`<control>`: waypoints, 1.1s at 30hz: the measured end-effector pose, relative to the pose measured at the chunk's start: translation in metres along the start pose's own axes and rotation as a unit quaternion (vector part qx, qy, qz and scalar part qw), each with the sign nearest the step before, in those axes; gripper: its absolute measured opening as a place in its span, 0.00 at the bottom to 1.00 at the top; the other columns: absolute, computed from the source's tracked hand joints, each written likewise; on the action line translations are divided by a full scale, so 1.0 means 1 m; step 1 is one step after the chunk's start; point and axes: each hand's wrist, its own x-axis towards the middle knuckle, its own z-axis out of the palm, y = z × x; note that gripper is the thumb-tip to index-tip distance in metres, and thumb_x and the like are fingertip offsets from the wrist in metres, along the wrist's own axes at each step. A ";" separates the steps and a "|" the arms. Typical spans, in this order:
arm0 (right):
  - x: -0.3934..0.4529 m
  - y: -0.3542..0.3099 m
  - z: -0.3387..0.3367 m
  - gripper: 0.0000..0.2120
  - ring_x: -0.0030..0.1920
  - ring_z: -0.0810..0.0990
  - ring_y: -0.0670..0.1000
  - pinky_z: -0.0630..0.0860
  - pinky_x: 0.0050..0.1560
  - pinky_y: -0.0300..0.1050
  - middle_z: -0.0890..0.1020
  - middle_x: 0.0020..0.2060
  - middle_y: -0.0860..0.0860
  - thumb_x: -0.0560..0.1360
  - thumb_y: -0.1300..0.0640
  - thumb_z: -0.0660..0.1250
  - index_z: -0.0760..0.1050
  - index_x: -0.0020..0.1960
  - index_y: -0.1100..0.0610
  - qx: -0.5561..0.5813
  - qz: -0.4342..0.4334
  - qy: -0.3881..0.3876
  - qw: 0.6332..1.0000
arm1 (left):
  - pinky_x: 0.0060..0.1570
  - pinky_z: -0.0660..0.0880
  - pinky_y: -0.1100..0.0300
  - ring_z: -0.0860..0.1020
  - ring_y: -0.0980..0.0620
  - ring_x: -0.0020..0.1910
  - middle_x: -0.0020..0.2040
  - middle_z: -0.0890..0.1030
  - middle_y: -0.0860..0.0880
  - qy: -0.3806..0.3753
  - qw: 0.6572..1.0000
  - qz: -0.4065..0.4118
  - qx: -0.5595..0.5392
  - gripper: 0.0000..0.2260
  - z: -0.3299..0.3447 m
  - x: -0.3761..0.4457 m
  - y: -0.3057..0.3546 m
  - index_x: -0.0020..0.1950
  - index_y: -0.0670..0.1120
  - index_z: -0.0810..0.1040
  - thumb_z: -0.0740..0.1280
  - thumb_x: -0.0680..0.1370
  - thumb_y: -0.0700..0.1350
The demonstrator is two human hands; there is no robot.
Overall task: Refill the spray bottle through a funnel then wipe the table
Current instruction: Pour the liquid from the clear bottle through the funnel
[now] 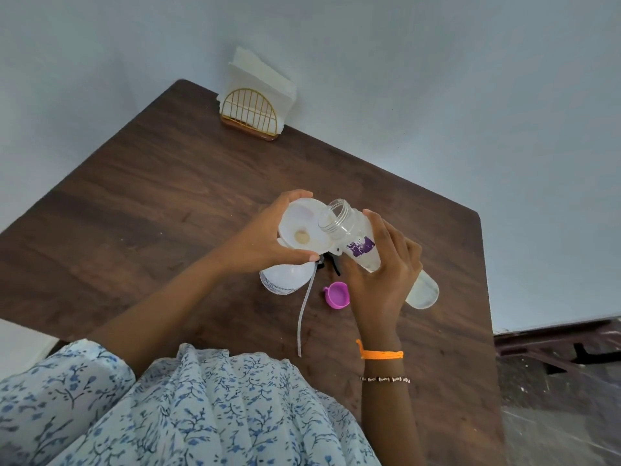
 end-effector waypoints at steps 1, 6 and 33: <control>0.000 0.000 0.001 0.28 0.54 0.74 0.54 0.71 0.52 0.52 0.82 0.54 0.50 0.61 0.62 0.79 0.77 0.60 0.56 -0.002 0.000 0.001 1.000 | 0.44 0.69 0.78 0.67 0.71 0.59 0.60 0.65 0.70 0.001 1.000 -0.001 0.000 0.38 0.000 0.000 0.000 0.67 0.63 0.59 0.78 0.65 0.51; 0.000 -0.001 0.003 0.26 0.55 0.74 0.54 0.72 0.54 0.57 0.82 0.54 0.51 0.61 0.61 0.79 0.78 0.59 0.56 -0.023 -0.002 0.011 1.000 | 0.46 0.69 0.78 0.67 0.72 0.58 0.59 0.65 0.71 -0.008 1.000 -0.002 -0.007 0.38 -0.001 0.000 0.000 0.67 0.64 0.58 0.78 0.65 0.52; 0.011 -0.002 0.009 0.25 0.53 0.76 0.57 0.67 0.52 0.51 0.83 0.52 0.51 0.60 0.65 0.78 0.80 0.56 0.56 -0.066 -0.049 0.039 0.996 | 0.46 0.67 0.82 0.66 0.76 0.56 0.59 0.65 0.71 -0.019 0.999 -0.002 -0.027 0.38 -0.001 -0.002 -0.001 0.67 0.63 0.58 0.78 0.66 0.51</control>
